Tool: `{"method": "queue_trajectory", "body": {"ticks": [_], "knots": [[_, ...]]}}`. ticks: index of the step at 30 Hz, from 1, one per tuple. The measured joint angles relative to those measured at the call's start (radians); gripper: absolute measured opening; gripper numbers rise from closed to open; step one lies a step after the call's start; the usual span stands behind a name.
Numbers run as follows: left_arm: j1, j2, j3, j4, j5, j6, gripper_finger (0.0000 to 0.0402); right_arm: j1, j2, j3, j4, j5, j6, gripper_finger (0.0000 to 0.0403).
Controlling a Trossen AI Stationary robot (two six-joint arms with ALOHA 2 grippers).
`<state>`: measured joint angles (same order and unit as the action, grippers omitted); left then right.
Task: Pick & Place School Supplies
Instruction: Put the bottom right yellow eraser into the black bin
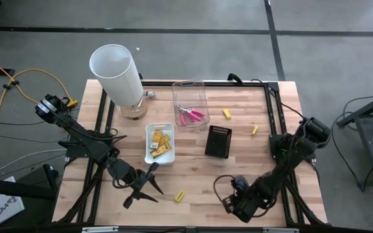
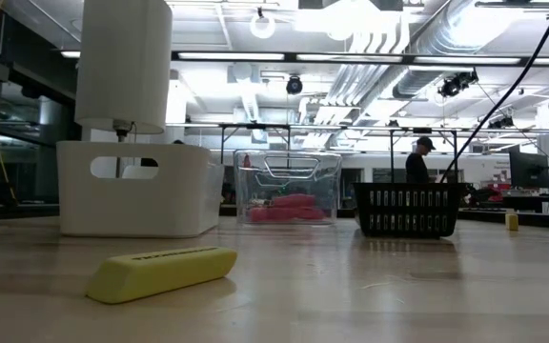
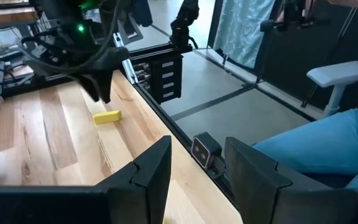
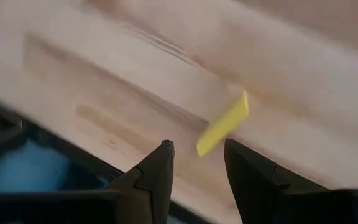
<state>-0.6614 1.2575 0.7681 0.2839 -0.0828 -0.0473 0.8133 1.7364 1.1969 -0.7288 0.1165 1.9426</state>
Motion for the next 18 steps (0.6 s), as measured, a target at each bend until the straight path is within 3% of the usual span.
{"method": "queue_trajectory", "body": {"ticks": [4, 10, 14, 18], "knots": [[0.0, 0.0, 0.0, 0.001, 0.0, 0.028, 0.0146, -0.032, -0.003, 0.0, 0.026, -0.003, -0.406, 0.0134], [0.0, 0.0, 0.0, 0.002, 0.0, 0.055, 0.0146, -0.078, -0.003, 0.0, 0.069, -0.143, -1.055, 0.0134], [-0.004, 0.0, 0.0, 0.01, 0.0, 0.051, 0.0146, -0.091, -0.003, 0.0, 0.062, -0.202, -1.326, 0.0134], [-0.017, 0.0, 0.0, 0.012, 0.0, 0.043, 0.0146, -0.1, -0.003, 0.0, 0.051, -0.186, -1.545, 0.0134]]}}
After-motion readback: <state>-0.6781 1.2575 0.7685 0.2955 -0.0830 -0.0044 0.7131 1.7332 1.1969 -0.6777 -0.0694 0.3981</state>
